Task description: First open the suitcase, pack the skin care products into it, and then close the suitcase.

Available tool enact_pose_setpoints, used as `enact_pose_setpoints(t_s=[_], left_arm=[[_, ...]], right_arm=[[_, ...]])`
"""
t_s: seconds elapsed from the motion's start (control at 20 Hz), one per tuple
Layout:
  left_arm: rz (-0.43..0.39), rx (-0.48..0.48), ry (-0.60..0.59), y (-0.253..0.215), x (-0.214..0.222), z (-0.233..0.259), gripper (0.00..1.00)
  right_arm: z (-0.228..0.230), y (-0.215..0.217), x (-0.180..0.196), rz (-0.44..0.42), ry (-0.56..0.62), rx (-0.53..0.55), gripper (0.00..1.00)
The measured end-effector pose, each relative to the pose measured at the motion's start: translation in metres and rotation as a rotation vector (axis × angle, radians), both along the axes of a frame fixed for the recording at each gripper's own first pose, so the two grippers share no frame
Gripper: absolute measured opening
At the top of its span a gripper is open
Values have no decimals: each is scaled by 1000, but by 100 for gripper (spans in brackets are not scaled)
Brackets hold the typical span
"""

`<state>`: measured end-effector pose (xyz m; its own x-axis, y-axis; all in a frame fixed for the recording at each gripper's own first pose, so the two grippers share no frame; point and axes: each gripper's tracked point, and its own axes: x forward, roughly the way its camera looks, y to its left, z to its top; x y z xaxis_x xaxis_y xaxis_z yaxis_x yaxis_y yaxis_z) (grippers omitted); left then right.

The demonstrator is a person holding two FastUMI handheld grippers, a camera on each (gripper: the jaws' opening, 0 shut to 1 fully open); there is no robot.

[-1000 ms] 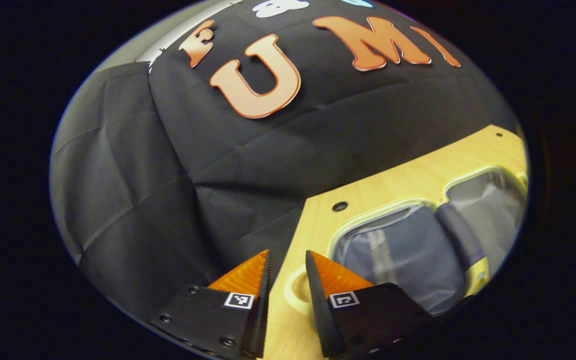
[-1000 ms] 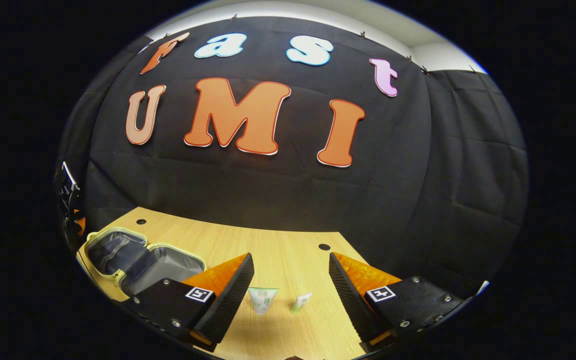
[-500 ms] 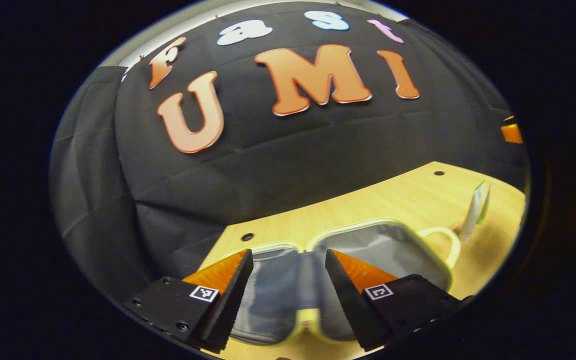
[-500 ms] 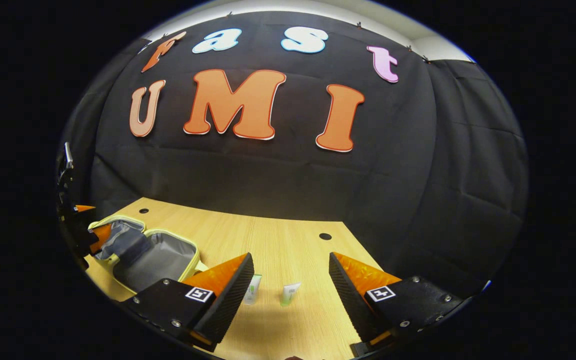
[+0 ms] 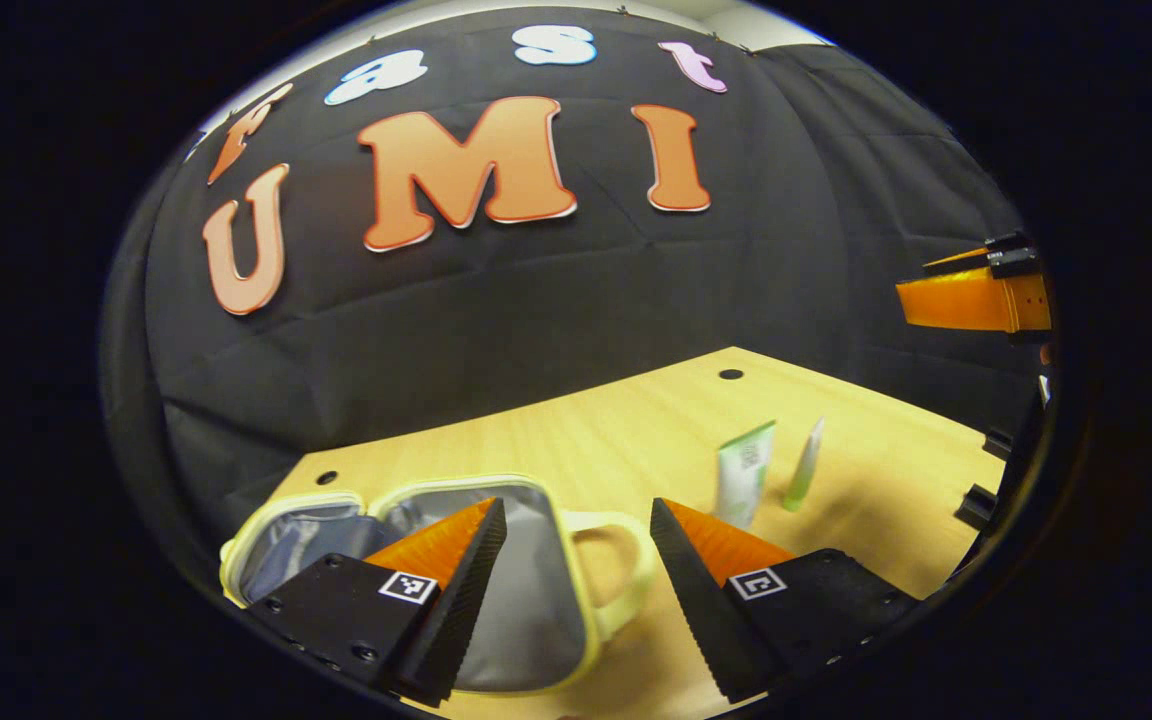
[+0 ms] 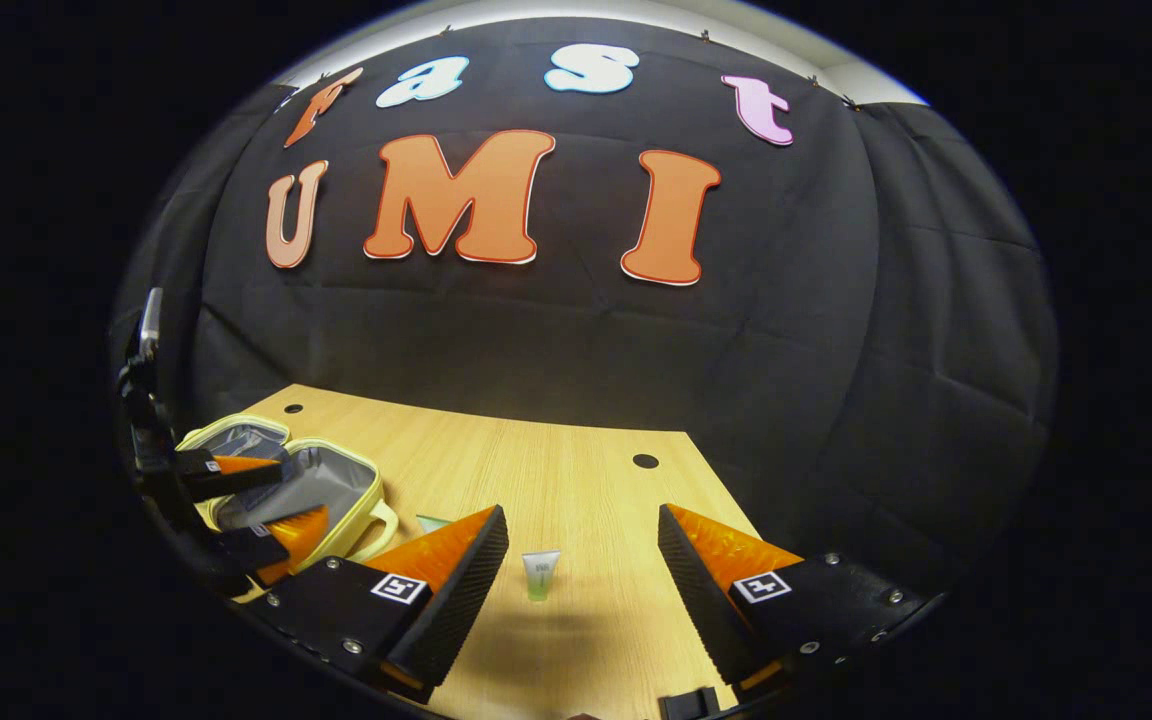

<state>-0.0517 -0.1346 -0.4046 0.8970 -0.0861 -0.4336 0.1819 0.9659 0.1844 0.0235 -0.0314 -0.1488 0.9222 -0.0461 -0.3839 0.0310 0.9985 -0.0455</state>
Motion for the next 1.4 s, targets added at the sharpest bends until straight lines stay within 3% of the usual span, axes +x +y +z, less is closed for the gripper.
enact_pose_setpoints(t_s=[0.3,0.6,0.8,0.85,0.9,1.0,1.4], left_arm=[[-29,-37,29,-73,14,-48,90],[-17,-51,105,-106,37,-107,90],[7,-48,139,-109,44,-127,75],[11,-50,135,-109,45,-131,65],[3,-49,145,-108,43,-128,55],[11,-41,161,-105,39,-125,51],[90,-45,105,-70,31,-41,51]], right_arm=[[-13,-28,0,46,10,-2,96],[-26,-46,8,83,6,-38,96],[-38,-49,11,114,22,-44,96],[-41,-49,11,120,27,-46,96],[-44,-50,11,125,36,-45,96],[-49,-50,11,138,51,-38,96],[-94,-29,10,234,147,-12,96]])
